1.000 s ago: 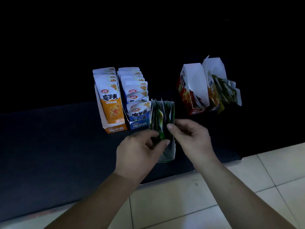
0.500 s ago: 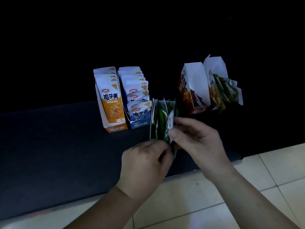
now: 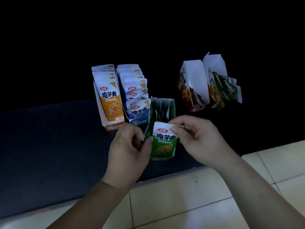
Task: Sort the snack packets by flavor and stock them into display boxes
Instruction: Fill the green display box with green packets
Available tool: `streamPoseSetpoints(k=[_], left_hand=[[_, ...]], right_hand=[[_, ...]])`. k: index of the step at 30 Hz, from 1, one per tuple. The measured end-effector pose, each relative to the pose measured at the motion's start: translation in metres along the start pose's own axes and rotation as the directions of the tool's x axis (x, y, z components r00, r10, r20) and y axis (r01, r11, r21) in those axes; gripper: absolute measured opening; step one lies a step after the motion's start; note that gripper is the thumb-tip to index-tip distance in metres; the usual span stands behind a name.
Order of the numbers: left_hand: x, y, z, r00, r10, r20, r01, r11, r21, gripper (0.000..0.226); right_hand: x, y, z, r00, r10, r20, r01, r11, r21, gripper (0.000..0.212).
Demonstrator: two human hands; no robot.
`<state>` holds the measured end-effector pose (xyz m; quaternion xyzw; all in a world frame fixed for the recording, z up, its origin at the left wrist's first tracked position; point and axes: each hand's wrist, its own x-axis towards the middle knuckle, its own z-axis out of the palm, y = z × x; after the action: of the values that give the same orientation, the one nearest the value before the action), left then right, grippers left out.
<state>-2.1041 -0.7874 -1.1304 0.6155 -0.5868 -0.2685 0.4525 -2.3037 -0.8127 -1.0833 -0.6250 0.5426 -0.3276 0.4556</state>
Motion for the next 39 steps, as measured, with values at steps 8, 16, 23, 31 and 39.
streamPoseSetpoints(k=[8,16,23,31,39], left_hand=[[0.001,-0.008,-0.005,0.973,-0.107,0.205,0.137,0.98,-0.143,0.003],[0.005,0.014,-0.012,0.991,-0.095,0.092,0.119,0.942,-0.315,0.009],[-0.006,0.031,-0.004,0.984,-0.079,0.157,0.134,0.913,-0.385,0.012],[-0.022,0.028,0.005,0.93,-0.08,0.358,0.236,0.878,-0.416,0.024],[-0.01,0.016,0.002,0.923,-0.292,0.251,0.37,0.854,-0.365,0.027]], right_hand=[[0.001,0.011,0.002,0.975,0.123,0.186,-0.093,0.983,-0.161,0.015],[-0.002,0.004,0.0,0.972,0.209,0.104,-0.205,0.978,-0.047,0.03],[0.003,0.0,0.017,0.983,0.169,0.072,-0.182,0.95,0.255,0.024],[-0.001,0.003,0.004,0.984,0.175,-0.042,-0.154,0.941,0.302,0.021],[0.002,-0.006,0.005,0.979,0.059,-0.197,-0.023,0.984,0.179,0.02]])
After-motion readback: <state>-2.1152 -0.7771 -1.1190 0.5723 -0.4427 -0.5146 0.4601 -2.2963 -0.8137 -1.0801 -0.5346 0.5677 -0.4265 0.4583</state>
